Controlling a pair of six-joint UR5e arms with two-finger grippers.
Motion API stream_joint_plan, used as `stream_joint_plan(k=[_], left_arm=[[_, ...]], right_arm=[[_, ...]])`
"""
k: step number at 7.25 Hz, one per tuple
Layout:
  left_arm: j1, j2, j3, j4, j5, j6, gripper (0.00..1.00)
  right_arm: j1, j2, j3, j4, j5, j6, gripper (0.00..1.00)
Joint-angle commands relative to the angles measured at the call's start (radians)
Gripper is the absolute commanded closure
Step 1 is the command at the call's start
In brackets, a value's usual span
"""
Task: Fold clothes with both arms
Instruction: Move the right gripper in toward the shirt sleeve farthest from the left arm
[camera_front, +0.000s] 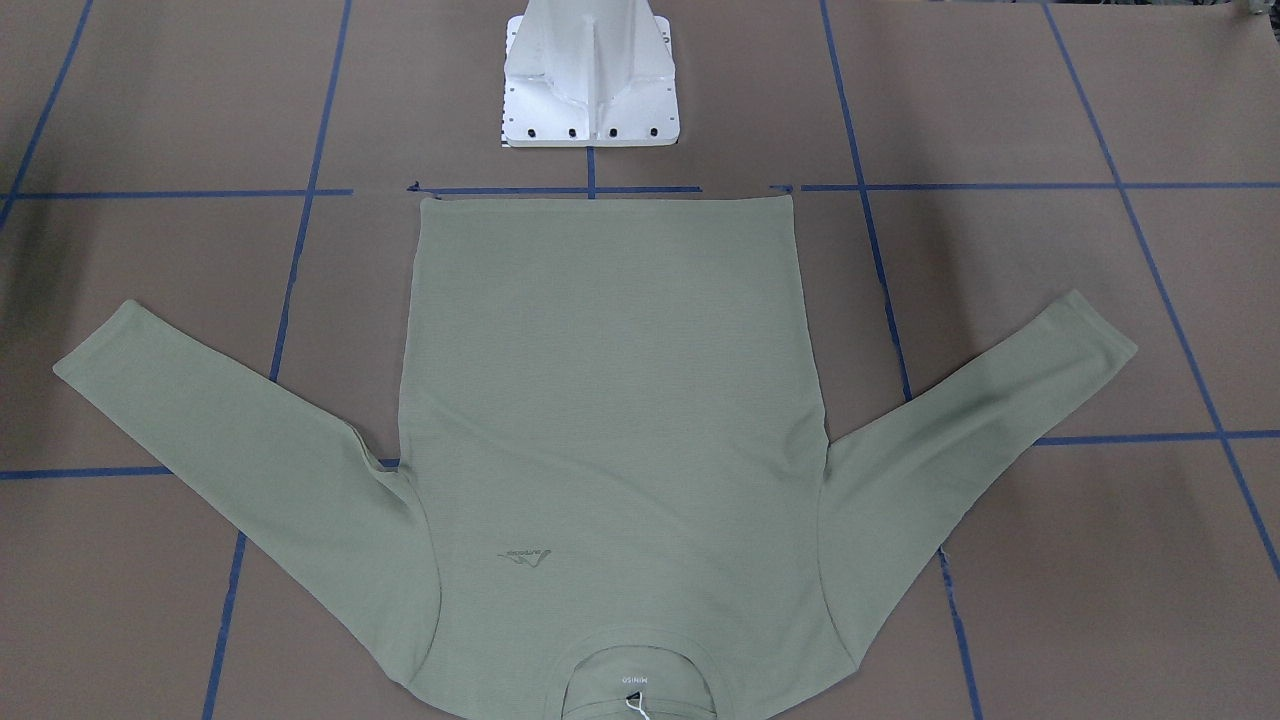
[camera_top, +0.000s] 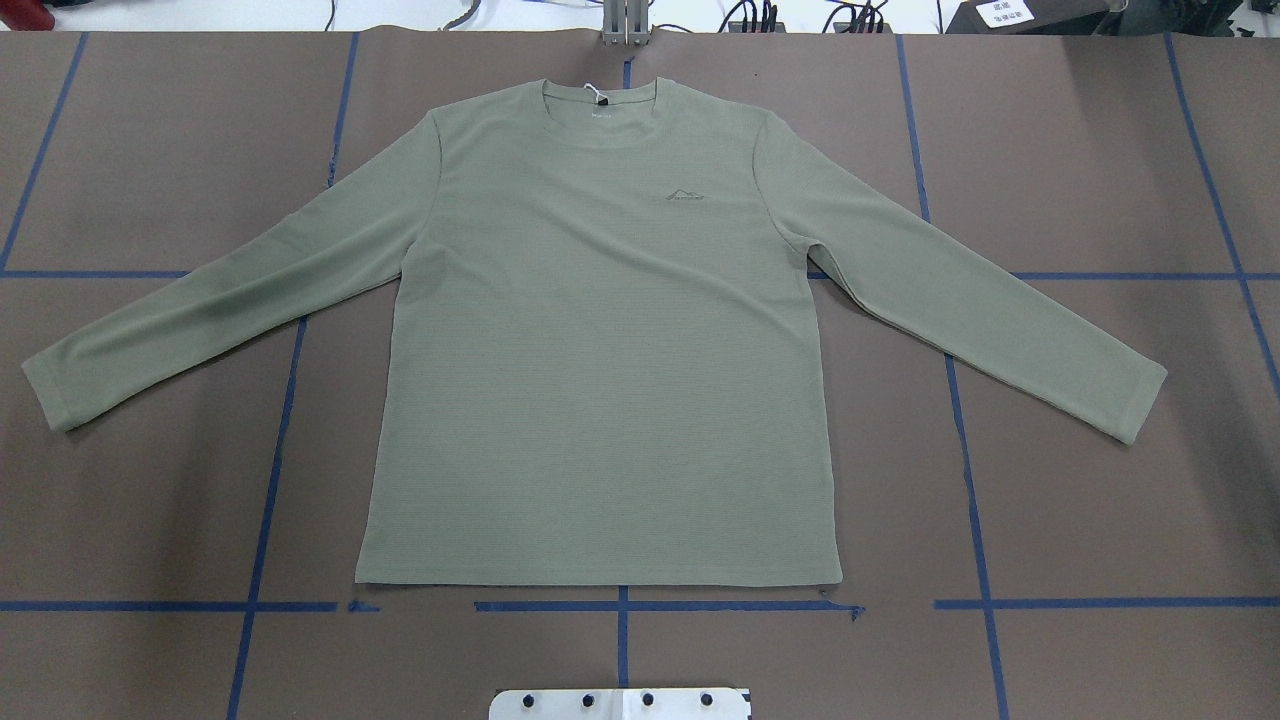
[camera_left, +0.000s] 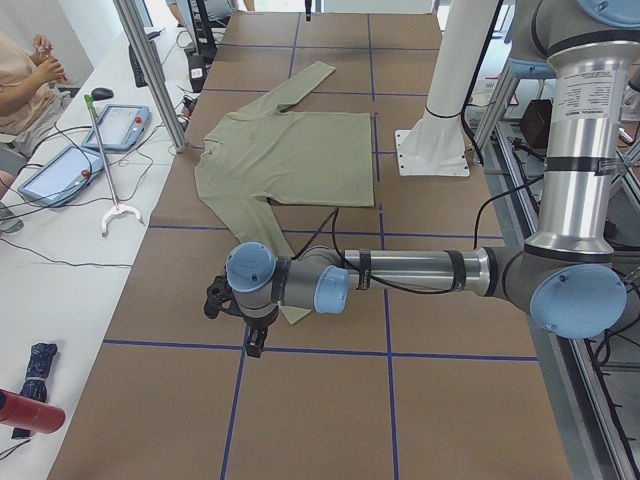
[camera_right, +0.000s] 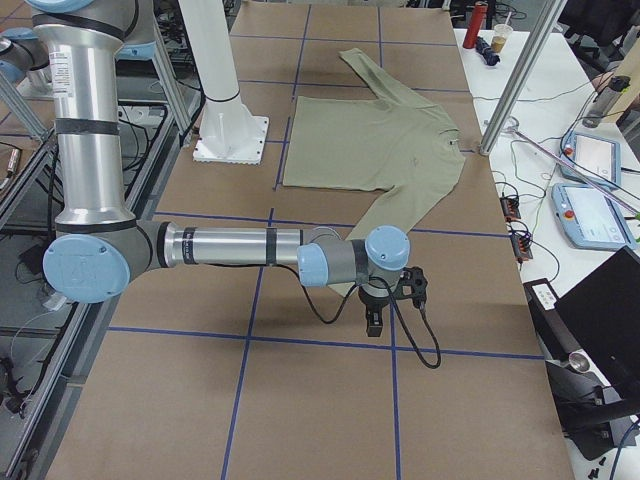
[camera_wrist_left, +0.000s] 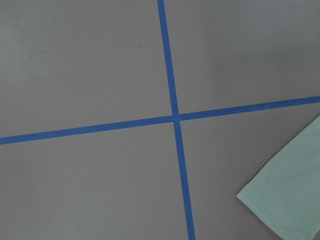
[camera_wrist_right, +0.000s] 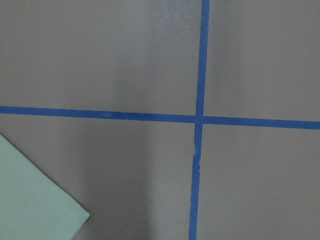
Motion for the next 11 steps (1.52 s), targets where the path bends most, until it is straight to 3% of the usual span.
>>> stream_joint_plan(k=[1, 4, 6, 8, 11], left_arm=[[0.0, -0.008, 0.004, 0.006, -0.017, 0.0, 0.0], [0.001, -0.008, 0.016, -0.005, -0.025, 0.0, 0.0], [0.008, -0.022, 0.01, -0.029, -0.026, -0.005, 0.0], [0.008, -0.02, 0.004, -0.058, -0.08, -0.005, 0.0], [0.009, -0.022, 0.007, -0.122, -0.08, -0.006, 0.0]], right_arm=[[0.0, 0.0, -0.001, -0.001, -0.001, 0.002, 0.0], [-0.002, -0.026, -0.001, 0.013, 0.024, 0.002, 0.0], [-0.088, -0.05, -0.001, 0.117, 0.028, 0.027, 0.0], [-0.22, -0.054, -0.008, 0.247, 0.007, 0.249, 0.0], [-0.317, -0.078, -0.018, 0.471, 0.007, 0.64, 0.01]])
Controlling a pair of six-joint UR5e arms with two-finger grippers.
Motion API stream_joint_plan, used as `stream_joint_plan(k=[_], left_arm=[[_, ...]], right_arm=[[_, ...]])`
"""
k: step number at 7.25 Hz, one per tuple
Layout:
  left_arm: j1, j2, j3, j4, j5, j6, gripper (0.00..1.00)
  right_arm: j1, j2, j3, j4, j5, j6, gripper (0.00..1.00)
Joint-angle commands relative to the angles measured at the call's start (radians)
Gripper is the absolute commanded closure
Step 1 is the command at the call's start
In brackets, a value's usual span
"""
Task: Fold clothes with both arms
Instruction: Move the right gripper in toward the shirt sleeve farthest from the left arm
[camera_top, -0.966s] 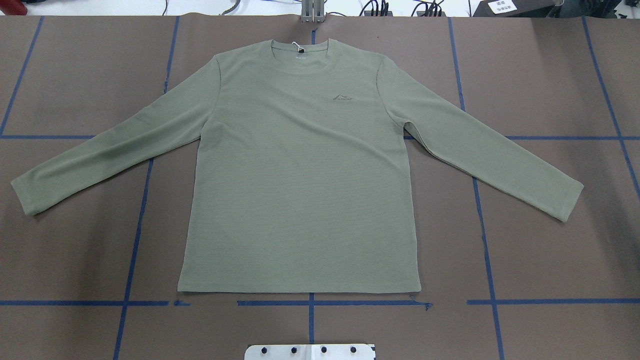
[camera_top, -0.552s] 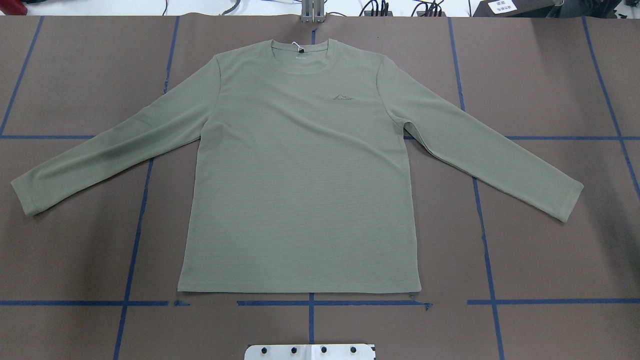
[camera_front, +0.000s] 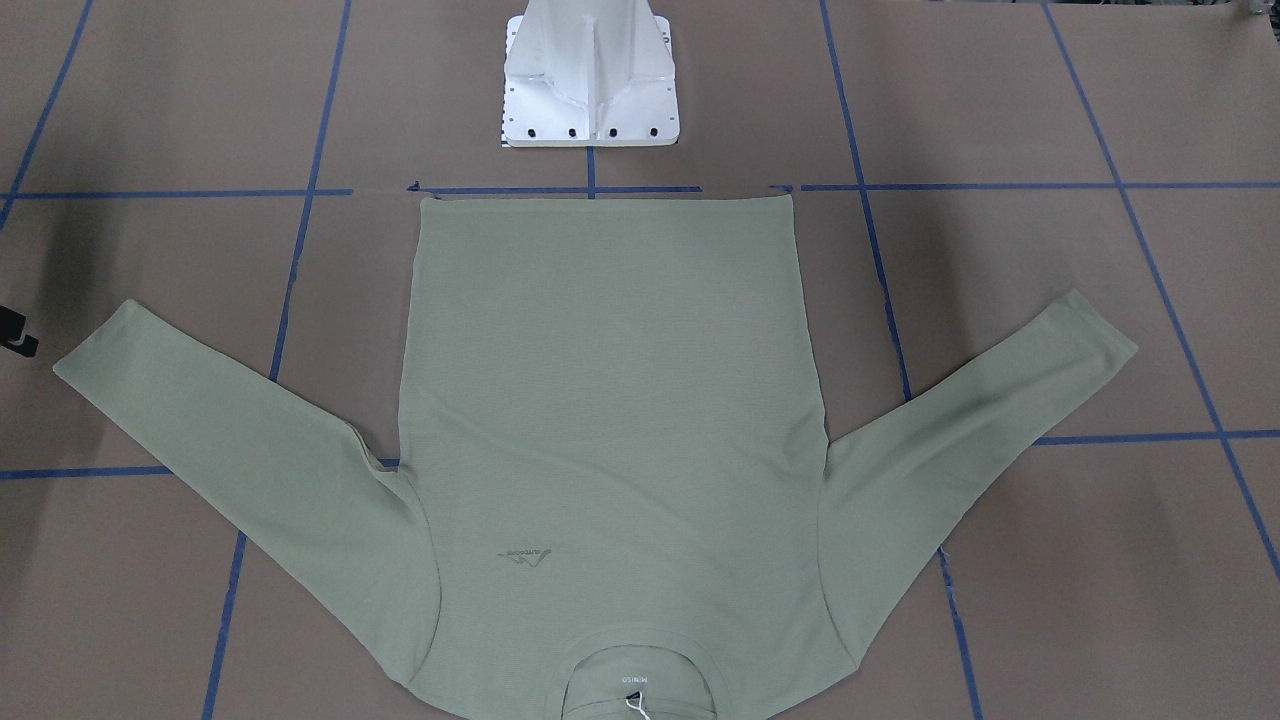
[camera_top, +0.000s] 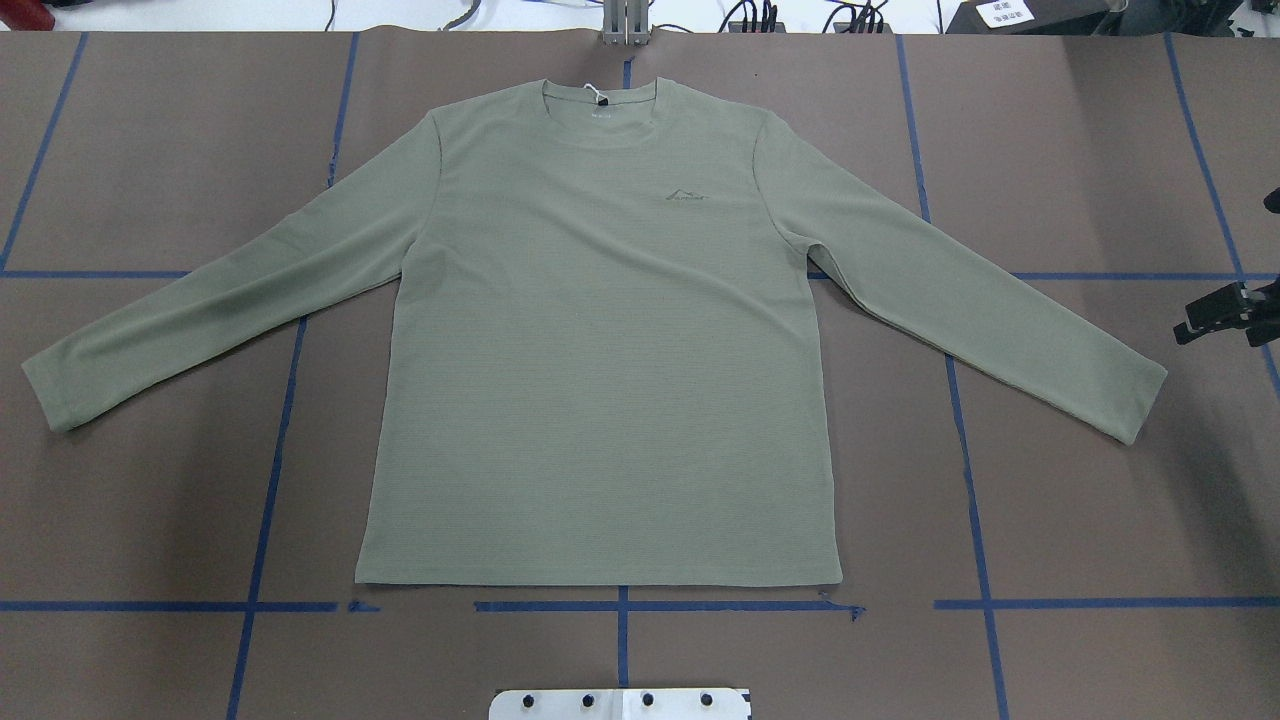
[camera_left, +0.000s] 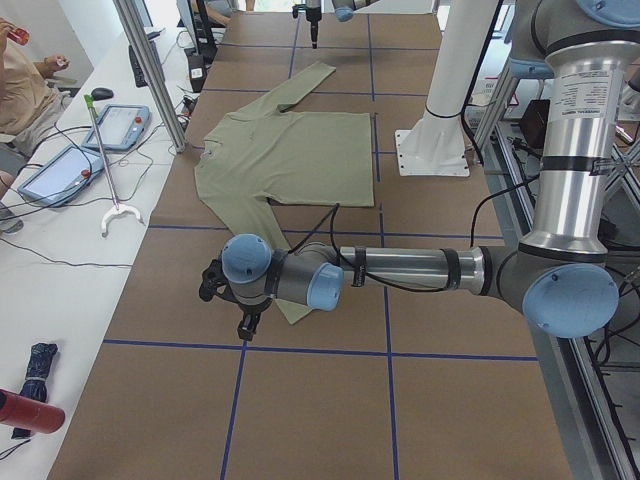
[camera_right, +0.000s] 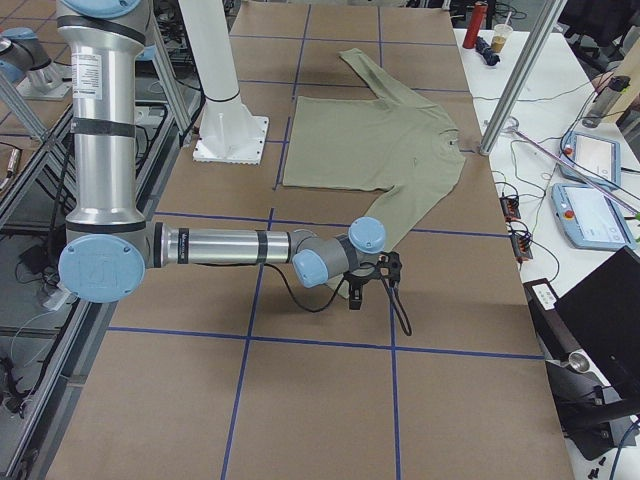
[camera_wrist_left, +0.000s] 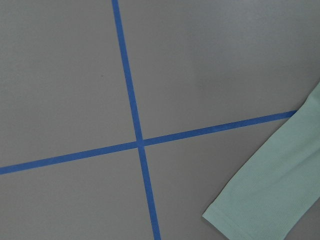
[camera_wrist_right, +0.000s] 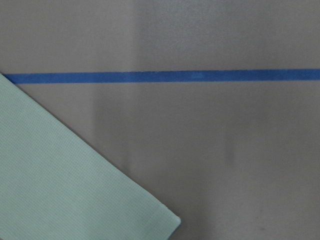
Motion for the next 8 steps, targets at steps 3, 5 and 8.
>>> stream_joint_plan(k=[3, 5, 8], left_arm=[[0.019, -0.009, 0.022, -0.092, -0.001, 0.005, 0.01], [0.037, -0.008, 0.031, -0.092, -0.009, 0.0, 0.0], [0.039, -0.008, 0.071, -0.092, -0.099, -0.002, 0.0]], right_arm=[[-0.07, -0.012, -0.09, 0.223, -0.006, 0.192, 0.09], [-0.072, 0.024, -0.136, 0.223, -0.005, 0.194, 0.09], [-0.078, 0.029, -0.161, 0.223, -0.005, 0.194, 0.2]])
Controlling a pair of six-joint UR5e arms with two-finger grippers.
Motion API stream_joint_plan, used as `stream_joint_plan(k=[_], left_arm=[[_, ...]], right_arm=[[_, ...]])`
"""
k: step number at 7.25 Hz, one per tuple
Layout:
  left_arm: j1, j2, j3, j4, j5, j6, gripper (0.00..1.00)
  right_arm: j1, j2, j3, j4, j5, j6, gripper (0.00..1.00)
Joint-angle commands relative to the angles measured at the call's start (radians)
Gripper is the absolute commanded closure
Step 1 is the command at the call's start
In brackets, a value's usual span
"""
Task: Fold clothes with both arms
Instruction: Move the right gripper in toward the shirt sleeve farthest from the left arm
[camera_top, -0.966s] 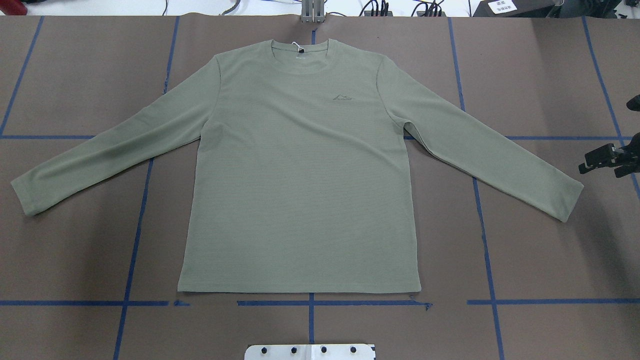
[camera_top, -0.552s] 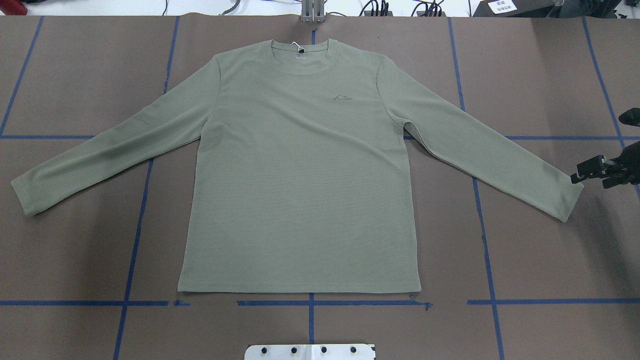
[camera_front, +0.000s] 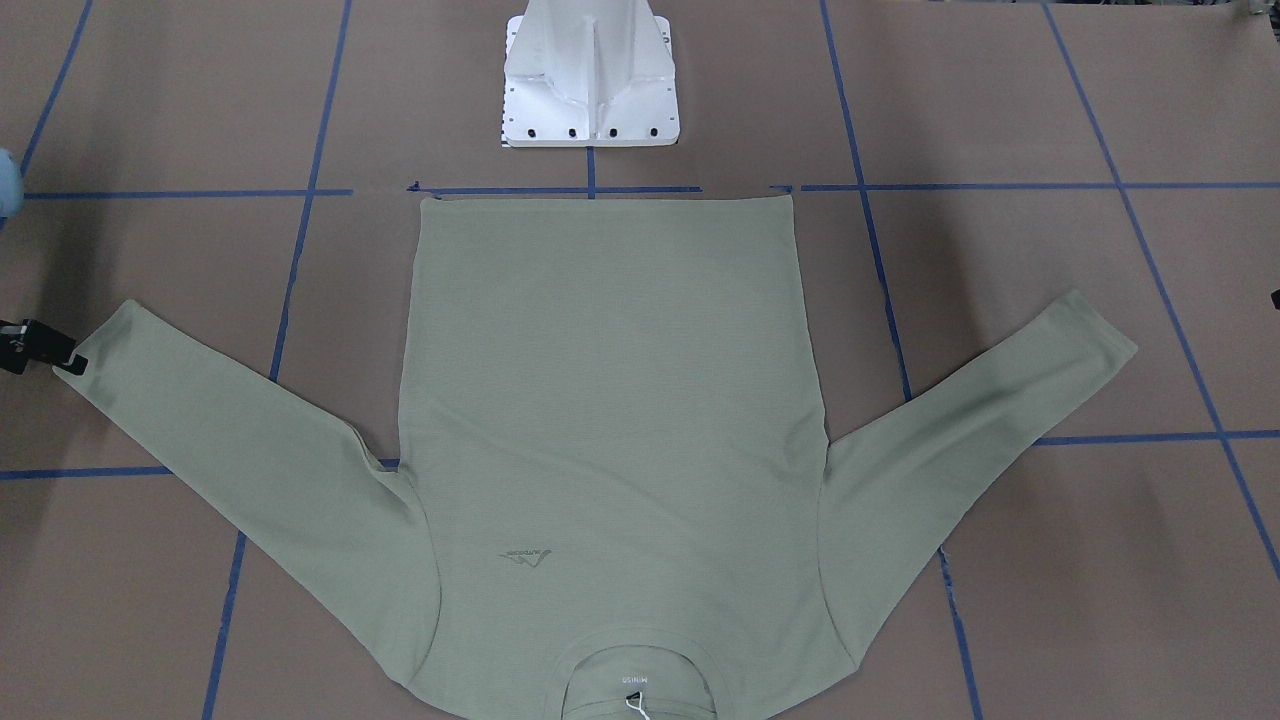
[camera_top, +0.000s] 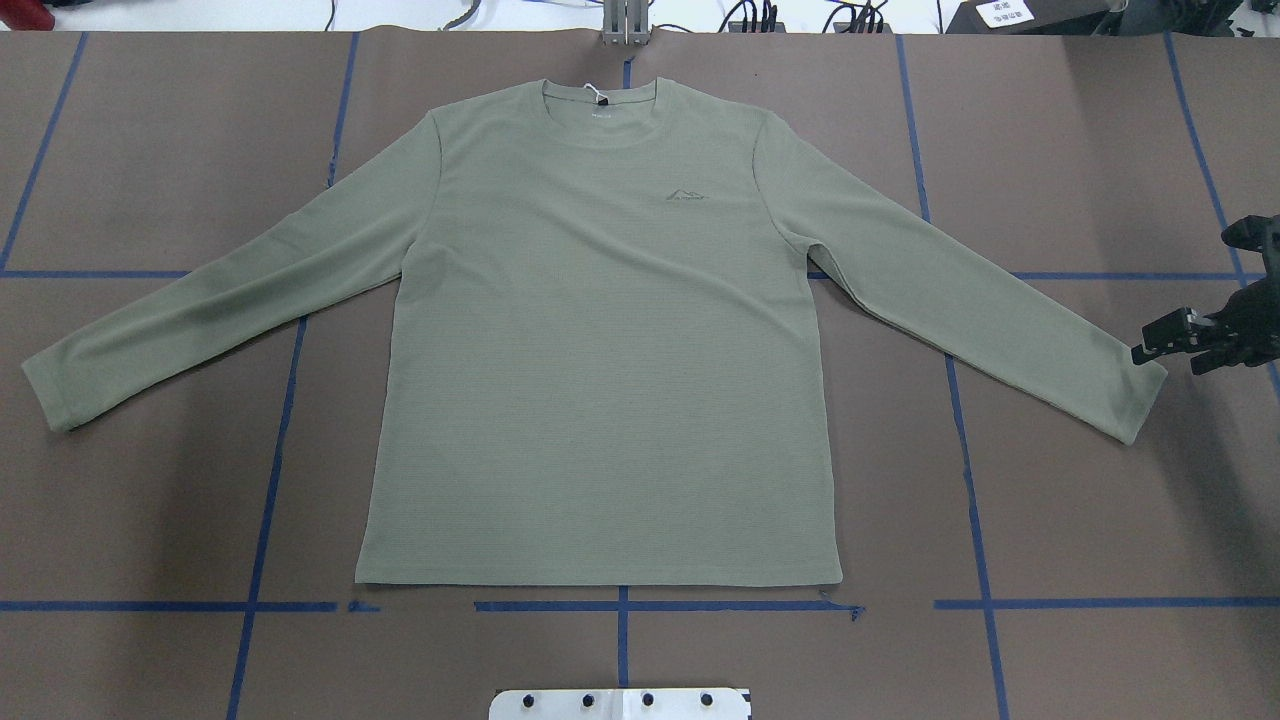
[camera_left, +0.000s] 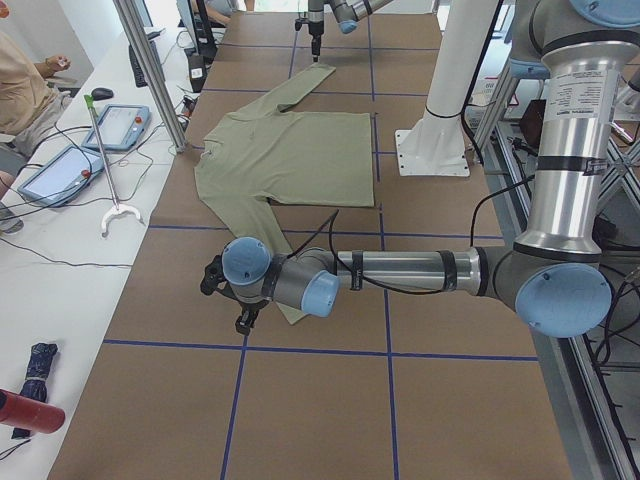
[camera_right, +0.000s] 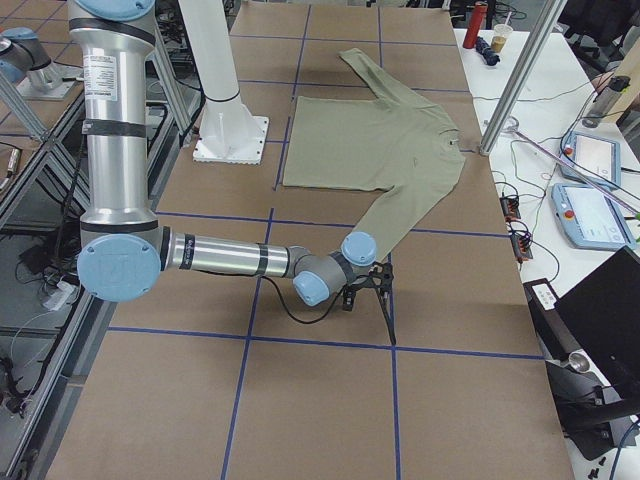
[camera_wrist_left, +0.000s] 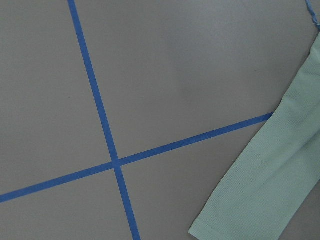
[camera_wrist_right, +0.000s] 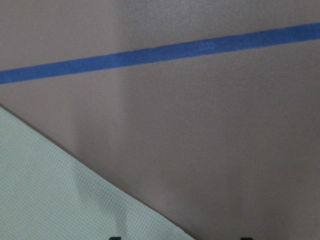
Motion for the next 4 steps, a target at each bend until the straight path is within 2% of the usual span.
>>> stream_joint_plan(k=[1, 3, 4], left_arm=[[0.001, 0.0, 0.005, 0.0, -0.02, 0.0, 0.0], [0.001, 0.001, 0.006, -0.001, -0.019, 0.009, 0.0], [0.001, 0.003, 0.006, -0.001, -0.019, 0.012, 0.0]], right_arm=[[-0.003, 0.006, -0.009, 0.002, 0.001, 0.024, 0.42], [-0.01, 0.013, -0.009, 0.002, 0.002, 0.057, 0.65], [-0.01, 0.016, -0.009, 0.002, 0.004, 0.06, 0.97]])
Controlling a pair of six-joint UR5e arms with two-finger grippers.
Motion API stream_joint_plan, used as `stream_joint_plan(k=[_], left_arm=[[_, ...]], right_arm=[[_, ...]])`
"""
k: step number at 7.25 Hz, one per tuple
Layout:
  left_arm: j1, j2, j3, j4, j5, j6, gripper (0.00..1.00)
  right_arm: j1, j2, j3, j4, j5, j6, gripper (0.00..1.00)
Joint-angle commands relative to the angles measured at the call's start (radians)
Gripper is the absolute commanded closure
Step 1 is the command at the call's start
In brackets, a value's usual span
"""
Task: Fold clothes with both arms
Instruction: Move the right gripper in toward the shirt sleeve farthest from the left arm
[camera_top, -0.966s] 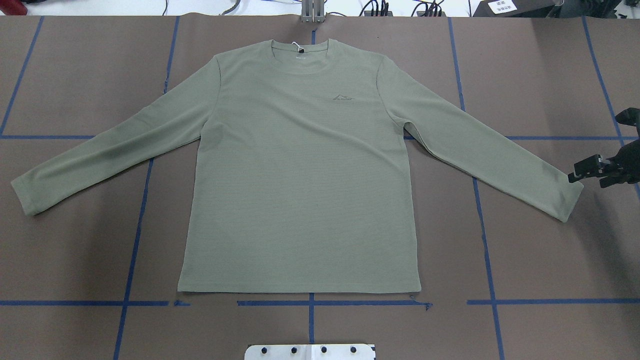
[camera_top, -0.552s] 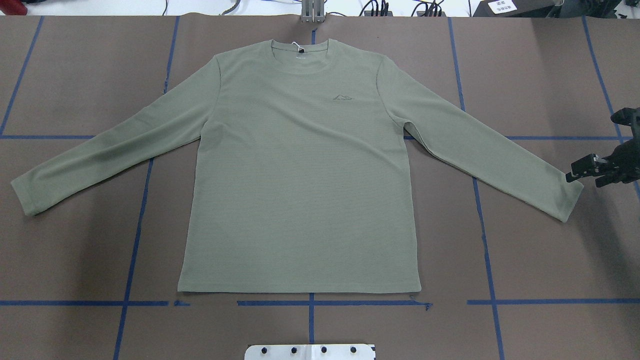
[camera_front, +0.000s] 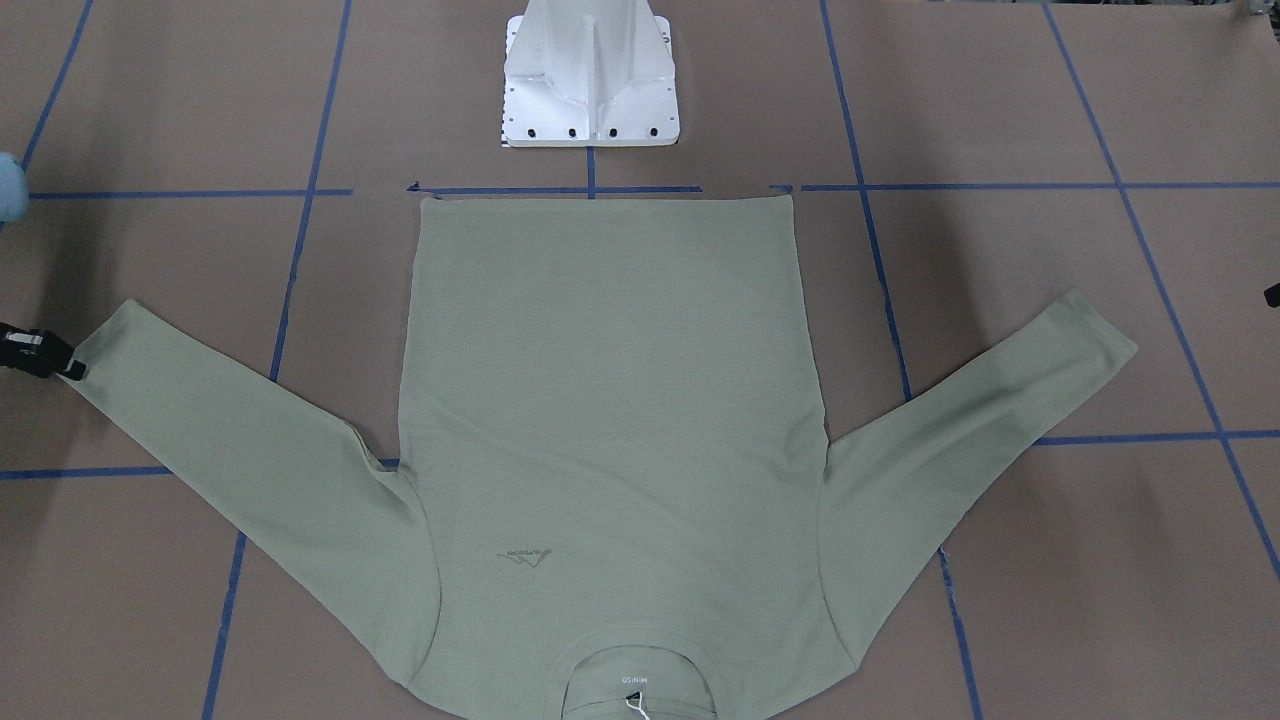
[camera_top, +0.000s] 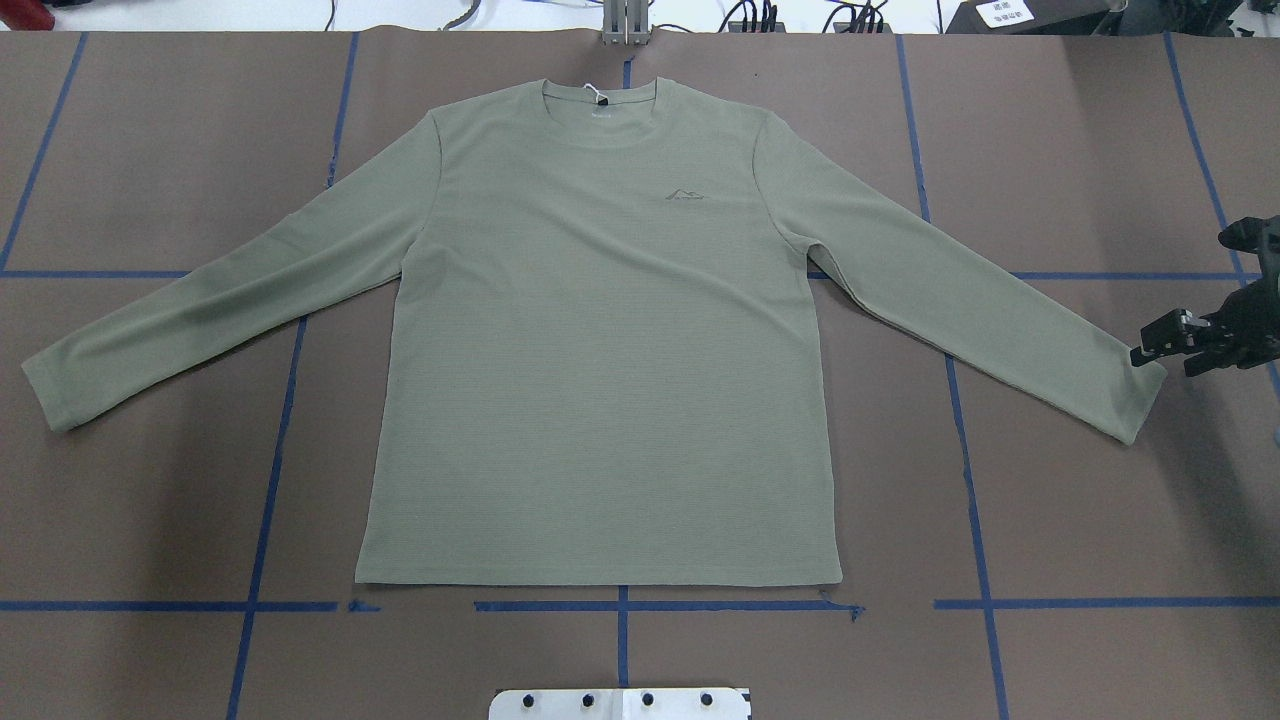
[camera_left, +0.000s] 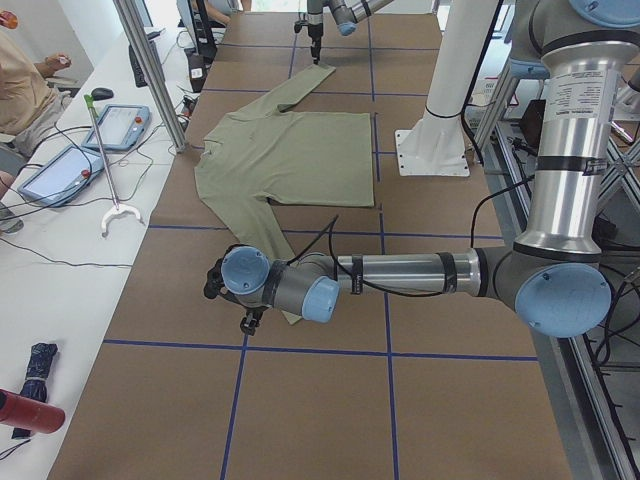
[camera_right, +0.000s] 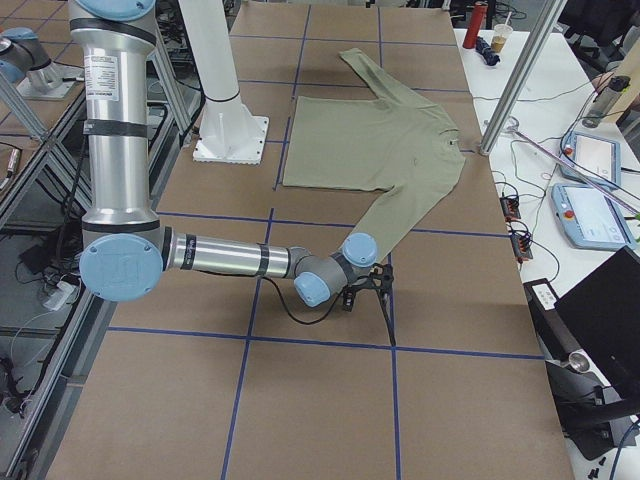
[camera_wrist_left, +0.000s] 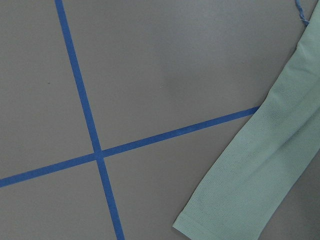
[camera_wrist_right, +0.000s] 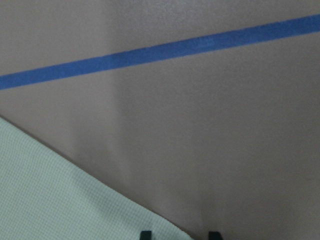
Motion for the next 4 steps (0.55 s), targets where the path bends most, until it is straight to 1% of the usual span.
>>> stream_joint_plan(k=[1, 2, 4], left_arm=[[0.0, 0.002, 0.001, -0.002, 0.0, 0.006, 0.0], [-0.001, 0.002, -0.001, -0.002, -0.002, 0.006, 0.0], [-0.001, 0.003, 0.001, 0.0, -0.008, 0.003, 0.0]], right_arm=[[0.0, 0.017, 0.0, 0.0, 0.008, 0.008, 1.0], [0.0, 0.016, -0.002, 0.0, 0.009, 0.008, 1.0], [0.003, 0.005, 0.073, 0.002, 0.055, 0.043, 1.0]])
